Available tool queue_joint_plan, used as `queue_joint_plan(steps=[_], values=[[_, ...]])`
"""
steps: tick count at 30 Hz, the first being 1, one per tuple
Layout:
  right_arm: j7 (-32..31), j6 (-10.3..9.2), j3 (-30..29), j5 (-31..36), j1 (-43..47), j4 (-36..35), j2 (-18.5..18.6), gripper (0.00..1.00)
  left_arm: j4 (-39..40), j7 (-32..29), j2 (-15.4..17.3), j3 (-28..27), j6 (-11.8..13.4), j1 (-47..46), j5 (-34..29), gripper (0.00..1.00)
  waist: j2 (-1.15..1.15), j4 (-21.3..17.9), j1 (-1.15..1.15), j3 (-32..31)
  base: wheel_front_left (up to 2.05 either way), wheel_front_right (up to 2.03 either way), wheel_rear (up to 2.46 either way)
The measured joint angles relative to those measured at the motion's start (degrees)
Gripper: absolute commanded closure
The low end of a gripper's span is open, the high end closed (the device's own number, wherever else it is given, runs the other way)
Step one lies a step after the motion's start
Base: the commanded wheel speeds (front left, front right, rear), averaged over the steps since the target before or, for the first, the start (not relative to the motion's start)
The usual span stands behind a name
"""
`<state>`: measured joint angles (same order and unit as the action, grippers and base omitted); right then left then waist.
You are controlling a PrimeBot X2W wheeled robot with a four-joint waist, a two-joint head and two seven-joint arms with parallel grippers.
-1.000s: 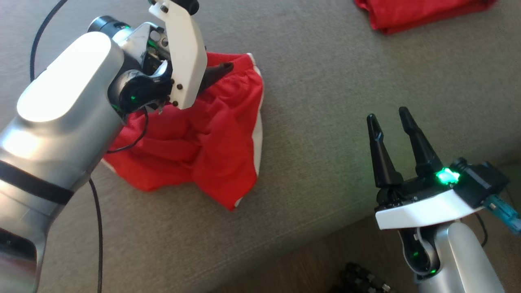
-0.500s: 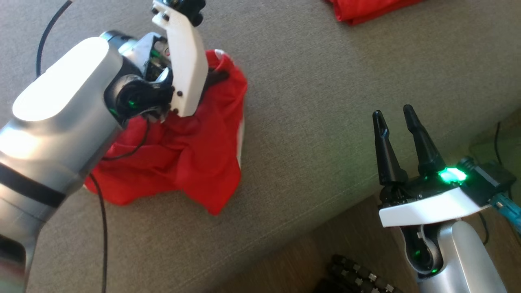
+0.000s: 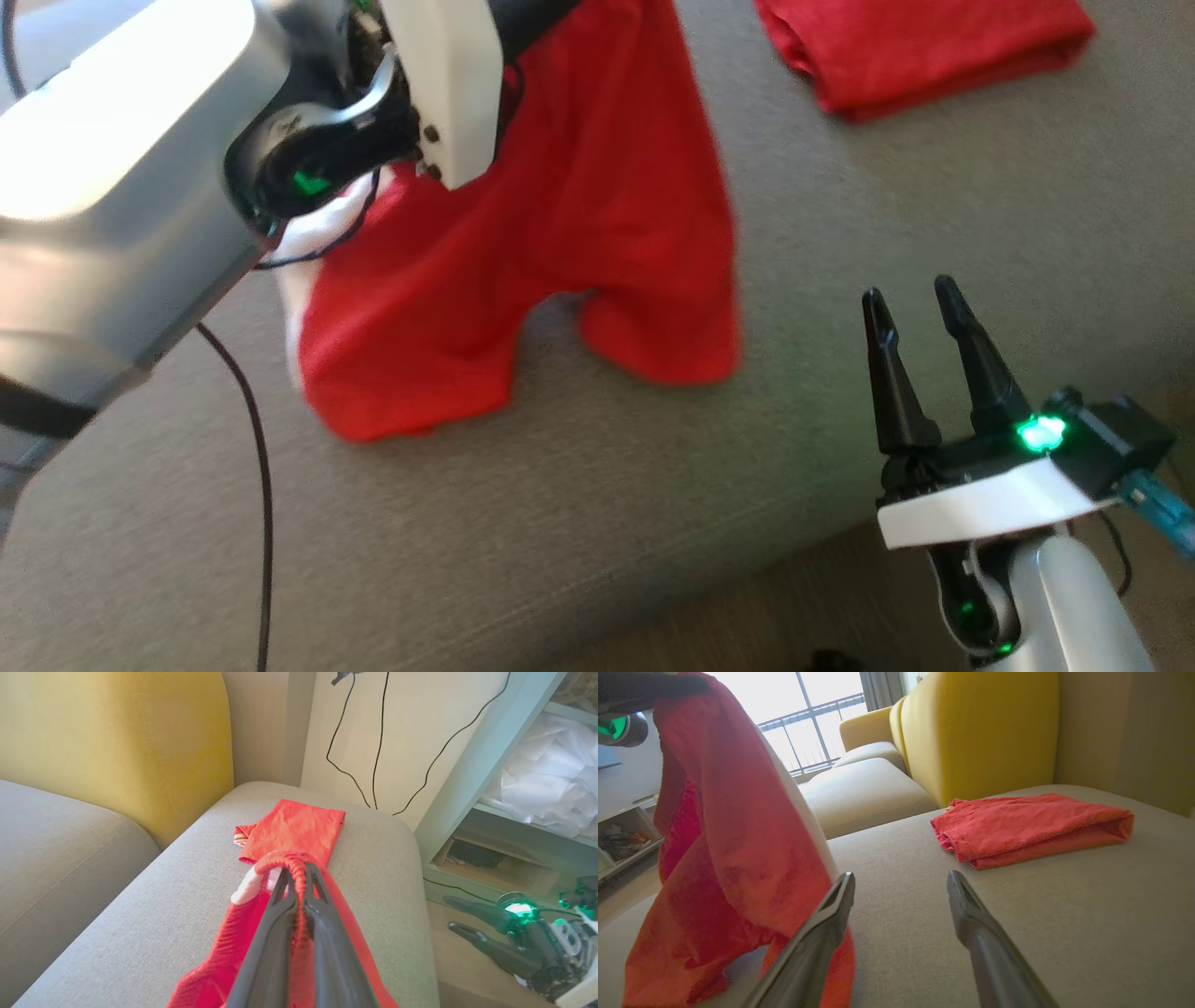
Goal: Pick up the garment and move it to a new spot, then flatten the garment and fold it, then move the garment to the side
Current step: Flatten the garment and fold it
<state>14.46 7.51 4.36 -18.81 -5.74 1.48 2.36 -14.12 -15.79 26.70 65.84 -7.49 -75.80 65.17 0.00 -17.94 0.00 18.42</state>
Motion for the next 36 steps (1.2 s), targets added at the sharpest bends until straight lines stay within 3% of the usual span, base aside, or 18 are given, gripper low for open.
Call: queue_joint_plan(steps=[4,8,10,13,17,19,20,27,36], values=[[0.0,0.0,-0.58,1.77,1.94,0.12,0.01,0.0,6.36,3.87,3.75,1.89,0.0,1.16,3.15,1.0,0.0,4.12,0.0,-2.54,0.0,0.0,0.0],[0.0,0.0,-0.91,3.2,3.44,0.1,0.0,0.0,13.91,8.01,9.95,4.54,0.07,9.96,4.67,1.0,0.0,8.54,0.0,-4.64,0.0,0.0,0.0],[0.0,0.0,-1.34,3.75,4.24,-0.01,0.0,0.0,17.06,10.7,13.18,6.48,1.81,17.73,4.46,1.0,0.0,10.76,0.0,-5.43,0.0,0.0,0.0],[0.0,0.0,-2.11,4.85,4.98,-0.24,0.0,0.0,19.71,12.92,16.29,9.67,6.04,29.53,-1.11,1.0,0.0,13.95,0.0,-6.09,0.0,0.0,0.0],[0.0,0.0,-2.36,6.39,5.23,-1.07,0.0,0.0,18.5,20.14,14.03,9.7,9.98,41.98,-2.56,0.99,0.0,17.8,0.0,-5.87,0.0,0.0,0.0],[0.0,0.0,-2.63,6.76,5.18,-1.27,0.0,0.0,16.7,23.77,11.17,9.64,10.13,46.73,-0.67,0.56,0.0,19.94,0.0,-5.33,0.0,0.0,0.0],[0.0,0.0,-2.81,6.76,5.17,-1.29,0.0,0.0,16.29,24.59,10.35,9.59,10.55,47.42,-0.25,0.0,0.0,20.5,0.0,-5.16,0.0,0.0,0.0],[0.0,0.0,-2.3,6.7,5.15,-1.12,0.0,0.0,14.21,26.8,8.8,8.79,10.84,47.49,0.11,0.0,0.0,21.62,0.0,-5.37,0.0,0.0,0.0],[0.0,0.0,-2.13,6.13,5.16,-0.93,0.01,0.0,12.14,24.7,8.25,7.86,10.76,47.41,2.13,0.0,0.0,19.13,0.0,-6.07,0.0,0.0,0.0]])
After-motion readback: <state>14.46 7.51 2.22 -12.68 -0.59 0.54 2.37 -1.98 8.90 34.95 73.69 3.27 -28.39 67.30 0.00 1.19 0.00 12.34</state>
